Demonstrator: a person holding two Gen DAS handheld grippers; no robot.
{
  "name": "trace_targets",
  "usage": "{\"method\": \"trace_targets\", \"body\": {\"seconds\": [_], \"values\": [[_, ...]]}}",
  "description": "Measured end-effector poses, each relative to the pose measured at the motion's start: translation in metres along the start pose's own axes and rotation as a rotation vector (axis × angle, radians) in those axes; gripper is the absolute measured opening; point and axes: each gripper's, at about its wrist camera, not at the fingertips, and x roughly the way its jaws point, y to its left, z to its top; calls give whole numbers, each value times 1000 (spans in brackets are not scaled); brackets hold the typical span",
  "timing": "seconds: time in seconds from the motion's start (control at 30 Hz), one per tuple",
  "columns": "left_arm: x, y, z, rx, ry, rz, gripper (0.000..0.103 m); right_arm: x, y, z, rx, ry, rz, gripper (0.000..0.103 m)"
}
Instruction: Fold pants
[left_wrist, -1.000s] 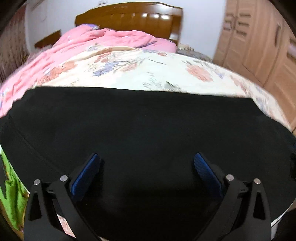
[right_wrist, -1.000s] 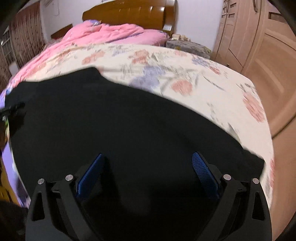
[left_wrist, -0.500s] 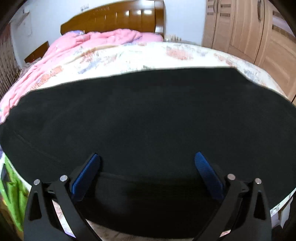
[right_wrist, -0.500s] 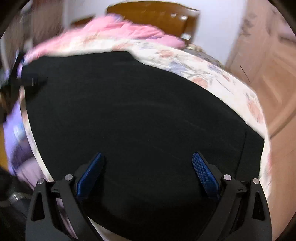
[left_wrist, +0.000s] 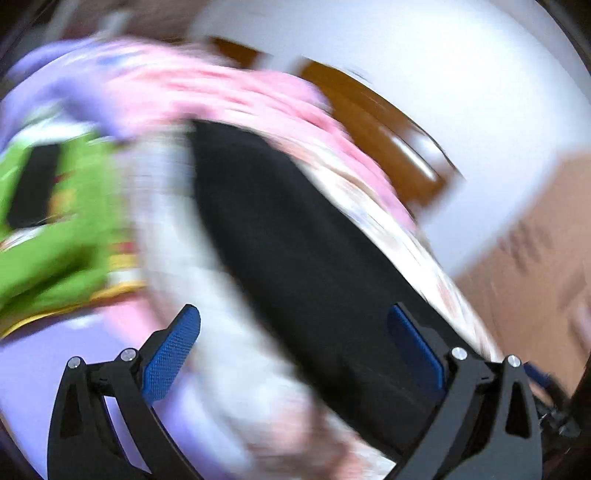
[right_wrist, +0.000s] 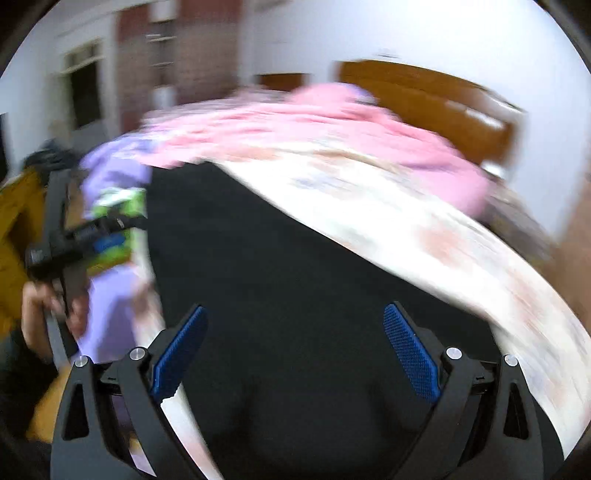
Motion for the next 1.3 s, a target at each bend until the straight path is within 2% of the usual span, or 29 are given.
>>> {"method": "trace_targets", "body": {"seconds": [0.07,0.1,0.2,0.3,0.4,0.47,0.5,0.53,0.57,0.63,0.7,0.77,0.83,0.93,1.1,1.13,1.17,1.27,1.3], "values": [[-21,34,9,-66,-51,85,101,49,42,37,-39,8,84,92],[-31,48,11,-69,-63,132,101,67,62,49,-57,16,109,90],[-51,69,10,-51,-72,193,101,126,123,79,-136,64,156,83],[-60,85,7,-22,-49,217,101,159,166,91,-201,91,145,82],[-59,99,0,-19,-16,209,101,191,188,100,-248,114,92,79],[-56,107,-6,-36,12,186,101,209,191,103,-269,132,59,79],[-54,109,-9,-49,22,172,101,214,192,102,-283,132,40,76],[-53,109,-11,-56,27,165,101,219,195,101,-309,133,6,72],[-51,108,-13,-61,32,159,101,222,190,101,-314,134,-6,61],[-49,106,-14,-54,44,136,101,215,178,101,-270,107,48,52],[-50,99,-13,-36,39,120,101,203,162,102,-198,81,122,37],[-49,90,-9,-19,39,90,101,191,141,106,-96,47,199,33],[-42,75,-4,12,54,43,101,186,119,111,17,40,277,31],[-16,45,0,79,102,-45,101,188,105,121,76,89,349,30],[25,-1,6,162,85,-108,101,197,109,140,23,221,368,29],[32,-7,8,177,89,-97,101,198,112,143,-9,236,349,27],[39,-11,10,181,91,-117,102,198,116,147,-61,247,322,27],[57,-8,23,116,79,-178,102,200,119,153,-96,284,310,26],[62,-7,28,96,82,-161,101,201,122,154,-109,290,307,26]]}}
